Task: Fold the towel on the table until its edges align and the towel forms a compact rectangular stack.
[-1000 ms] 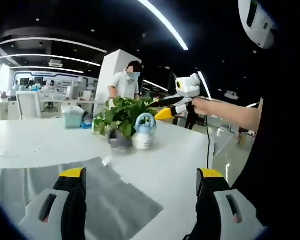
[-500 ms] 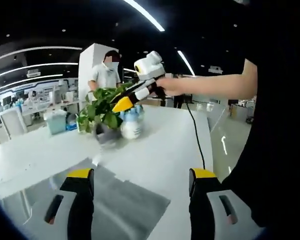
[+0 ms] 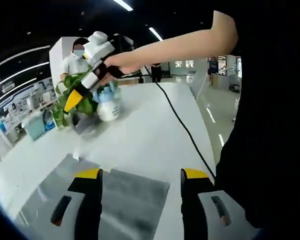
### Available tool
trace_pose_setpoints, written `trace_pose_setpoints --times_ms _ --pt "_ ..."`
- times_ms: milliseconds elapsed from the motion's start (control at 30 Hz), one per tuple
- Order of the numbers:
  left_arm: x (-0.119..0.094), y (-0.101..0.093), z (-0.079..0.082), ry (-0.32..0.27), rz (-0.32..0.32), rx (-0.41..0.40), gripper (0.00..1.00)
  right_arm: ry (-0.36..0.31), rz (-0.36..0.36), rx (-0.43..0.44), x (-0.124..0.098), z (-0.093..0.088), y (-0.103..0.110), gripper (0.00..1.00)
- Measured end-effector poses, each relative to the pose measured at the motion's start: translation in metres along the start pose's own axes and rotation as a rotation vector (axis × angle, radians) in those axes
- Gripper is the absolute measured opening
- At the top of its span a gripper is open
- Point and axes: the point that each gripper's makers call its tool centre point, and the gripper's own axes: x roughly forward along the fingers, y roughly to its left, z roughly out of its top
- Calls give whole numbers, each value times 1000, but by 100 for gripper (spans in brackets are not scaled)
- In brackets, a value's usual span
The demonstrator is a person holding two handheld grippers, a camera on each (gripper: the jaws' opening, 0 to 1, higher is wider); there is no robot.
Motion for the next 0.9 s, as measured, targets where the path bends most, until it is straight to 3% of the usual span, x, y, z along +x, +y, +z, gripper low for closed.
trace_pose_setpoints --times_ms 100,167,267,433,533,633,900 --pt "6 -2 -7 22 -10 45 59 9 13 8 8 -3 -2 59" --pt "9 -1 -12 40 0 119 59 15 18 12 15 -5 -5 59" --pt "16 -10 -21 74 -45 176 53 22 31 28 24 -9 -7 58" --pt "31 -25 -34 104 -111 195 46 49 46 50 39 -17 -11 56" --pt "37 -28 -35 80 -128 189 40 68 52 56 46 -22 -13 57" --pt "44 -33 -44 110 -172 205 37 86 57 60 48 -28 -17 55" --pt "51 -41 -50 109 -223 221 28 163 76 37 61 -53 -17 55"
